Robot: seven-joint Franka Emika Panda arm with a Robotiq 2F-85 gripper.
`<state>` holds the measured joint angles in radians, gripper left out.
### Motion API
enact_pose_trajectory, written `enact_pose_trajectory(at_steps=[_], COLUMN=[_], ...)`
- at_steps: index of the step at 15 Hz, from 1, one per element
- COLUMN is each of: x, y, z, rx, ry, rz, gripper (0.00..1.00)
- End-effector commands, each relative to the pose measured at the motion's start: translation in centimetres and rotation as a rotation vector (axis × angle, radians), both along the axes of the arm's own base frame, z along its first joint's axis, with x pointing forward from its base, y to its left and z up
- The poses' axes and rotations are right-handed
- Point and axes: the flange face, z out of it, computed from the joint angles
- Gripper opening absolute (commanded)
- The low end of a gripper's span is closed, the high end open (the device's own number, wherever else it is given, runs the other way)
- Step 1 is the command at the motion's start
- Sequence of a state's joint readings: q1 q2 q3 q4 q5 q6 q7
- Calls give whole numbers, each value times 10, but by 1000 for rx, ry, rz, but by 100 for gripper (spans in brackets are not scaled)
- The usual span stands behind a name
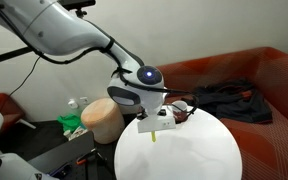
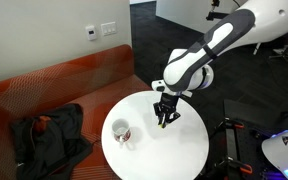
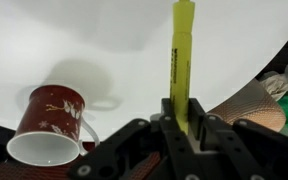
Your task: Remove the yellow marker from the red mug
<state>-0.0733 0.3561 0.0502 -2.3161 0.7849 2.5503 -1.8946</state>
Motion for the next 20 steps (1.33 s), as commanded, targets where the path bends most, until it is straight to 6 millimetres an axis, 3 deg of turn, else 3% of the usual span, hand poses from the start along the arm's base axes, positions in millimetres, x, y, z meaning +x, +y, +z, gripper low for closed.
enact_pose_trajectory(at_steps=[1,2,9,20], x=[1,2,24,23], y=[0,0,2,-2], z=[0,0,1,-38], rx=[0,0,-176,-288], ry=[1,1,-166,-22], rz=[0,0,-264,-459], gripper=[20,5,5,5])
